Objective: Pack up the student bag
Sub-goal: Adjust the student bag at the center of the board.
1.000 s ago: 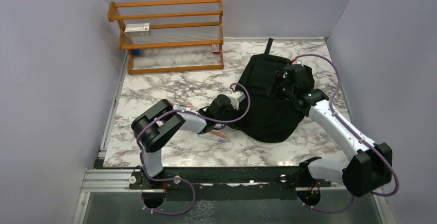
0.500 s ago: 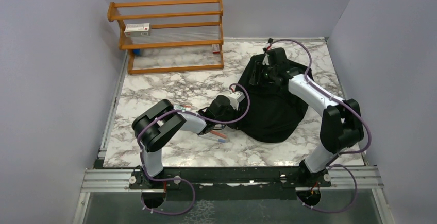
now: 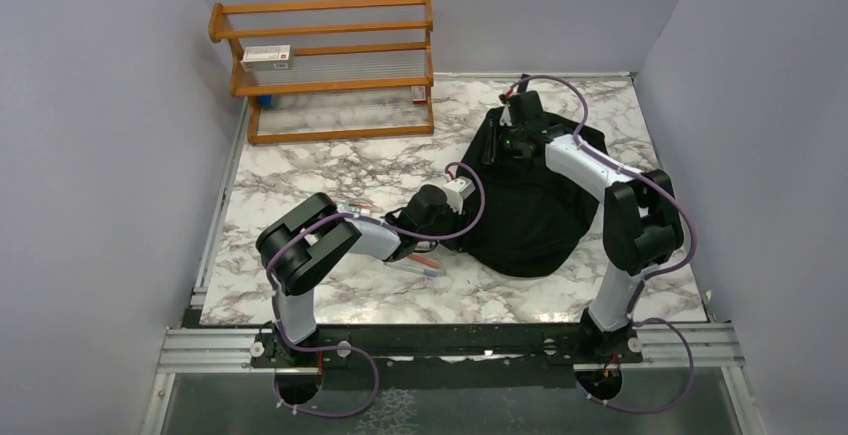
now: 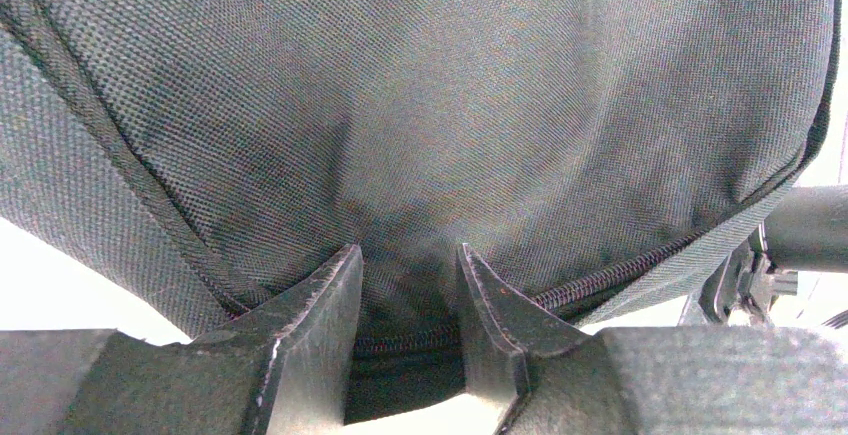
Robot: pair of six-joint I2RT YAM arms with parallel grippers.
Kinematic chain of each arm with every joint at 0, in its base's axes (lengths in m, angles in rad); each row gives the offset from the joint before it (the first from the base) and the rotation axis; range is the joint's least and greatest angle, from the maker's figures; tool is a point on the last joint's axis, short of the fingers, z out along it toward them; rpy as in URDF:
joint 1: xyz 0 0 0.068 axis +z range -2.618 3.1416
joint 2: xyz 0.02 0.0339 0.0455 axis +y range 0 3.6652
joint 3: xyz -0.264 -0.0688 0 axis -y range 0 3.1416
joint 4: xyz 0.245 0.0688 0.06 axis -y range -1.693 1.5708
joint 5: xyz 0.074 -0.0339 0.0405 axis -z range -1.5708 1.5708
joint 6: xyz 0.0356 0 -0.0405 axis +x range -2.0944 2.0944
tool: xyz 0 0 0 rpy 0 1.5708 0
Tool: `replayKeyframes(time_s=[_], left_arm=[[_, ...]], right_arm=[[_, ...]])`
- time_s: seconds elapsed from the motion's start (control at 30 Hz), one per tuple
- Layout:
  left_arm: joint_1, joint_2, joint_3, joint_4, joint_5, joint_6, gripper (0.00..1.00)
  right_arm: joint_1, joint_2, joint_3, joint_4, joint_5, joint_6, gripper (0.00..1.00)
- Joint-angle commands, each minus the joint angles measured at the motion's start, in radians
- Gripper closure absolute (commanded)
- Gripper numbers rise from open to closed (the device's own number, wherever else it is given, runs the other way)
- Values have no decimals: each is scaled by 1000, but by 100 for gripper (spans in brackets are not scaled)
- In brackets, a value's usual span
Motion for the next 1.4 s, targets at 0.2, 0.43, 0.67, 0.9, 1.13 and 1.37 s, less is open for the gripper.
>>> replayKeyframes(time_s=[0.2,0.43,0.67,0.9,1.13,1.37], left_arm=[[-19,25,-34,-104,21,9,59],[-19,18,-36,-106,18,11,59],[-19,6,-37,-110,14,14,59],[-19,-2,-38,-116,13,18,59],[-19,-3,-37,-118,12,19,59],[-19,1,-30,-119,15,18,59]], right_arm=[[-4,-25,-7,46,47,9,83],[-4,-113,-49,74,6,-1,81],[-10,-191,-102,11,158,-20,68],[-85,-205,-133,-45,243,-24,79],[-112,-169,-123,-153,169,-47,83],[-112,-241,-202,-207,-32,-43,87]])
